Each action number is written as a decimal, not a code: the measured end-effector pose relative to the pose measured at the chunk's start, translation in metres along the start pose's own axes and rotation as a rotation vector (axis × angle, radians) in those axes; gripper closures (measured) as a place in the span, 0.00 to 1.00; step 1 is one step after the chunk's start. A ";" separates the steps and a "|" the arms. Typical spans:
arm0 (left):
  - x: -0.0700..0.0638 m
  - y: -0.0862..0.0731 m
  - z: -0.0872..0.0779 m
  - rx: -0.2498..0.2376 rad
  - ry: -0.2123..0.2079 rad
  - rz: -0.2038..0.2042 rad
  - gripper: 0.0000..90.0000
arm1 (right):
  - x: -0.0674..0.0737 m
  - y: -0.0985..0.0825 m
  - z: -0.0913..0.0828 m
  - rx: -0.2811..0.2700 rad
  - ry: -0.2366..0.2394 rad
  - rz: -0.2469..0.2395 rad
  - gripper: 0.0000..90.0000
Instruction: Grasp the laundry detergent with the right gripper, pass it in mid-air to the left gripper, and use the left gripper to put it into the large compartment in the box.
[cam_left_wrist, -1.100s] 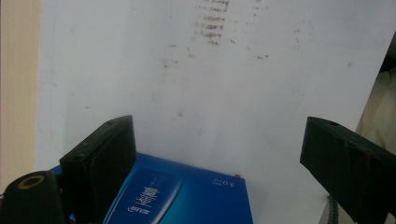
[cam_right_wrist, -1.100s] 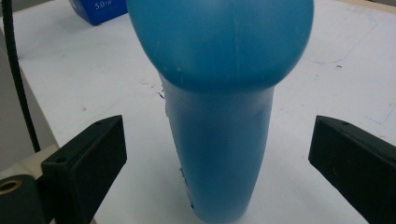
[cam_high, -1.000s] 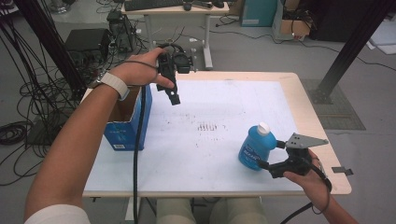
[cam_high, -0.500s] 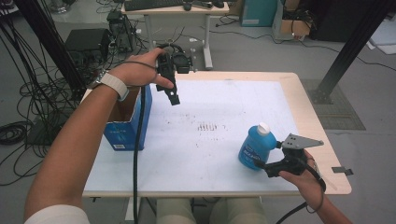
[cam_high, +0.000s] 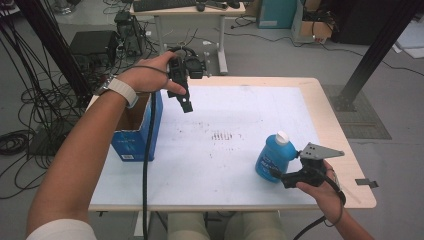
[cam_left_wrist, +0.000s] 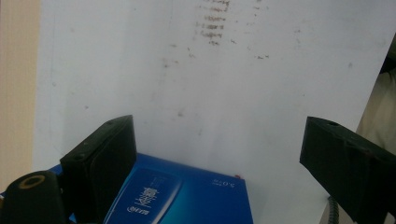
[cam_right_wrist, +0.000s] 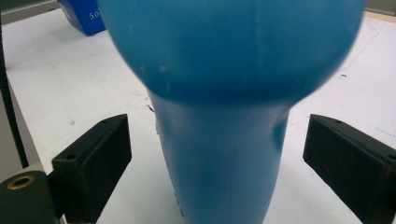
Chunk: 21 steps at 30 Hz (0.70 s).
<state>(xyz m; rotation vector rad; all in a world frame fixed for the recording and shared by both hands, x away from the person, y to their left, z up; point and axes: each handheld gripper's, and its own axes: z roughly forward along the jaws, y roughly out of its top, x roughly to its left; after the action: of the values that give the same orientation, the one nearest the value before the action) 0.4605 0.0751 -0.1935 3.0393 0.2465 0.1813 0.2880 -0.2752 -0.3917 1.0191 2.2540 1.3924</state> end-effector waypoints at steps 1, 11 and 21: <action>-0.001 0.000 0.000 -0.002 0.001 -0.010 0.12 | 0.000 0.000 0.000 -0.001 -0.002 0.001 0.09; 0.000 0.001 -0.001 0.024 0.000 0.000 0.12 | -0.001 -0.004 0.009 -0.042 0.017 -0.004 0.11; 0.000 0.000 -0.001 0.029 -0.008 -0.010 0.12 | 0.000 -0.005 0.012 -0.052 0.011 0.010 0.17</action>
<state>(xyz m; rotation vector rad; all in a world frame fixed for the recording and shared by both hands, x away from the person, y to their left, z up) 0.4602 0.0749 -0.1927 3.0662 0.2653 0.1659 0.2929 -0.2685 -0.4015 1.0093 2.2111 1.4564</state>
